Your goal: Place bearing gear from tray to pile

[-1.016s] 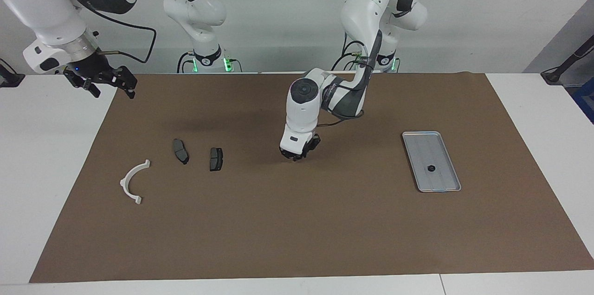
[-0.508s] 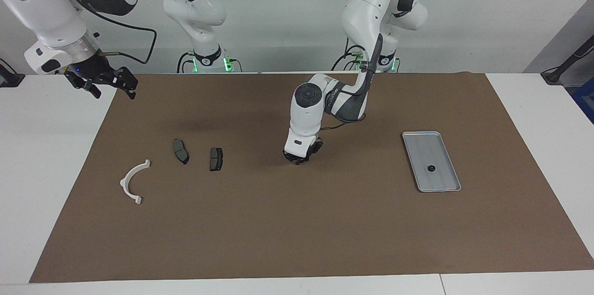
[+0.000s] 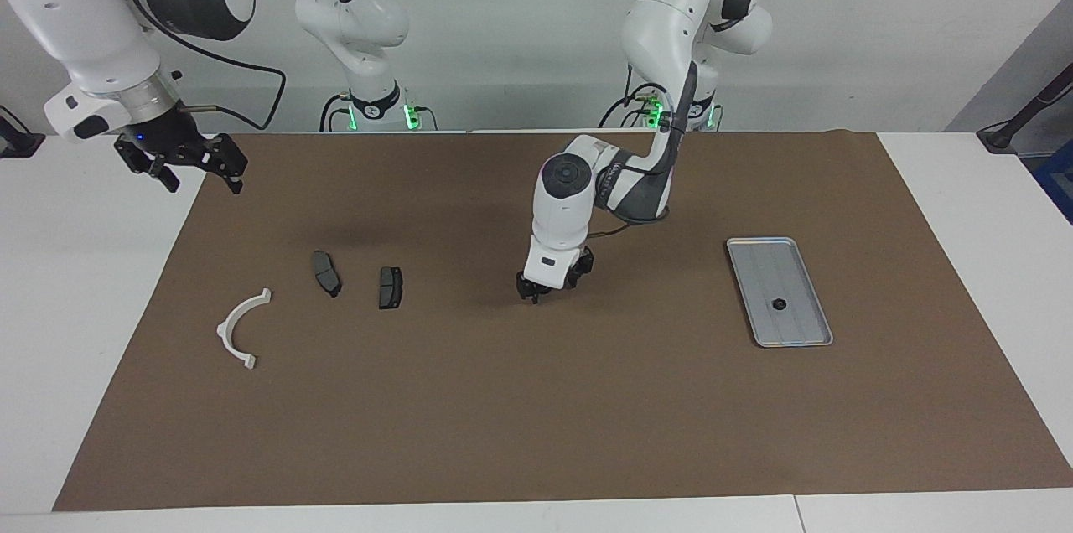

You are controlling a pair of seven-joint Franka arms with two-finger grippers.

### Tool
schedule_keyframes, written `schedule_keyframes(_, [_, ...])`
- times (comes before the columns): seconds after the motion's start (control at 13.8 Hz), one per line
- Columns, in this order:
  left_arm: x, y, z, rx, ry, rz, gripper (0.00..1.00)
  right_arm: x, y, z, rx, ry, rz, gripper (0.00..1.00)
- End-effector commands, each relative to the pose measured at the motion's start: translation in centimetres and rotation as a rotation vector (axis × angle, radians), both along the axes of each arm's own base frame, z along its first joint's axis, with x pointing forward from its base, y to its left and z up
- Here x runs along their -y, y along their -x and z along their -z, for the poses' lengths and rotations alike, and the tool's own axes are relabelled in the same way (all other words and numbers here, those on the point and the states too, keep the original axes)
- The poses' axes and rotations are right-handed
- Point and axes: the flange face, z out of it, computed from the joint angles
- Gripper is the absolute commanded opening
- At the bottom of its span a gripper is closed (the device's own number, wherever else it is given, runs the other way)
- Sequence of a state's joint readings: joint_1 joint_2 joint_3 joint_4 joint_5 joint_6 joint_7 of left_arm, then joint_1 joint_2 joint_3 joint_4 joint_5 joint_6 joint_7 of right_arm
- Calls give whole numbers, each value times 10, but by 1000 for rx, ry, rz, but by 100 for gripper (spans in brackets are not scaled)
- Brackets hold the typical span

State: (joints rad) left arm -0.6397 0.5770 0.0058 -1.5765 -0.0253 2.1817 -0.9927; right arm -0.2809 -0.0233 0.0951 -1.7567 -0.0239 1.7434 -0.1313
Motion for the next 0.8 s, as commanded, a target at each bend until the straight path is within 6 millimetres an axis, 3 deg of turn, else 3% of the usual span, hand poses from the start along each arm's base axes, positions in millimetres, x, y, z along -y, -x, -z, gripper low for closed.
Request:
schedule_keyframes(0.0, [-48,-12,-36,-24,-11,17,100,-4,-15,-4,14,-4,-19,99])
schedule_keyframes(0.07, [-62,-19,-42,-27,-13,59,100,-13,-19,-12,16,-5,-23,99])
schedule_keyframes(0.29, [-139,-42,-64,-78,-30,142,100,-81,-50,-29,-11,27,33,99])
schedule_keyframes(0.36, [-166,-46,-72,-83,-27,201,100,-109,-58,-25,-14,33,14,99])
schedule_keyframes(0.51, [-214,-57,-73,-81,-20,259,100,-147,-70,-13,-22,30,25,99])
schedule_keyframes(0.73, [-275,-75,-70,-68,-13,344,82,-243,-79,12,-23,20,80,99])
